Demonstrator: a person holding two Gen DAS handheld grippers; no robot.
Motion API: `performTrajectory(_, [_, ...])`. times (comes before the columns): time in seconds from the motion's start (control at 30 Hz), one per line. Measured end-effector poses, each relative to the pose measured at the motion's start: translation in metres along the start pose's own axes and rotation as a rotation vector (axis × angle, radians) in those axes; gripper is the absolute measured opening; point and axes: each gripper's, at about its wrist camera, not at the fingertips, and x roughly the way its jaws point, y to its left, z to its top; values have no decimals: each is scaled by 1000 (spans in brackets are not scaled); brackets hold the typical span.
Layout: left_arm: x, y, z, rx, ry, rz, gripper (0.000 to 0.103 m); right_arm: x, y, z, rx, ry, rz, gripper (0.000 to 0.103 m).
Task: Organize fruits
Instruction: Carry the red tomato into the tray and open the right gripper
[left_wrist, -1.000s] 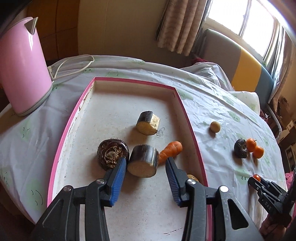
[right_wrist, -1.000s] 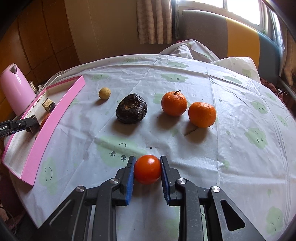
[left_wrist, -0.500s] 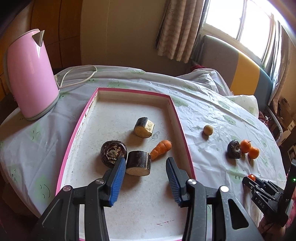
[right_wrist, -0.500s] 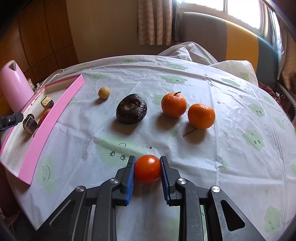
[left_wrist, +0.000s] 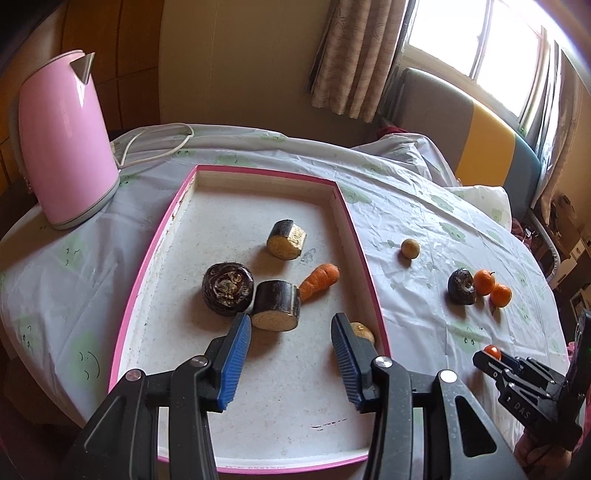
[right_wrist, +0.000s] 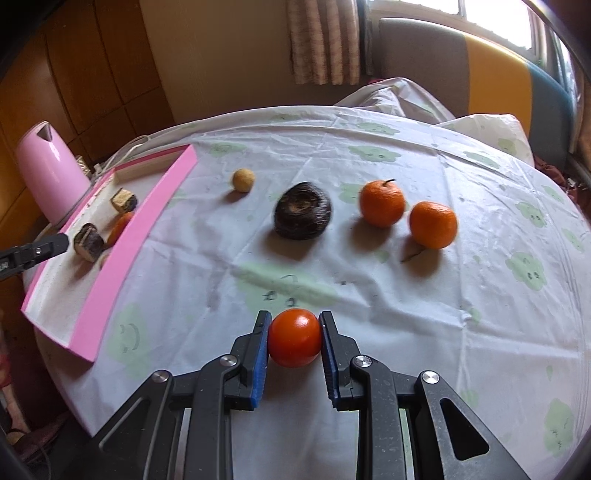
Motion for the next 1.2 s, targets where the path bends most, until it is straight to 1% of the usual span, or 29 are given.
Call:
performTrajectory(0.07, [-2,5,1,-4,-9,5,46,-3,12,2,-11,-3,52,26])
performTrajectory(0.2, [-6,18,5,-35,-31,29,46,-11,48,9,-78,-16,165,26])
performTrajectory(0.33, [-8,30,7,-60,-43,50,46,-14,91,13,-173,-22,248,26])
performTrajectory(0.47, [-9,35,5,-70,-43,58,46,-10,126,15,-250,-12,307,26])
performTrajectory(0.57, [-10,36,4,-70,-45,55,46,-3,148,17,-305,0,319,26])
performTrajectory(0.67, [-10,35,4,-66,-46,45,46,4,158,19,-329,10,324,26])
performTrajectory(0.73, [-10,33,3,-59,-44,43,46,9,161,20,-326,19,327,28])
performTrajectory(1.03, [-7,26,-1,-39,-30,36,46,13,156,18,-274,13,313,28])
performTrajectory(1.13, [-8,23,-1,-31,-32,32,46,5,148,17,-244,-13,302,28])
performTrajectory(1.17, [-8,22,-1,-28,-30,31,46,2,145,17,-232,-26,291,29])
performTrajectory(1.2, [-8,21,-2,-25,-29,30,46,-1,141,17,-216,-37,283,34])
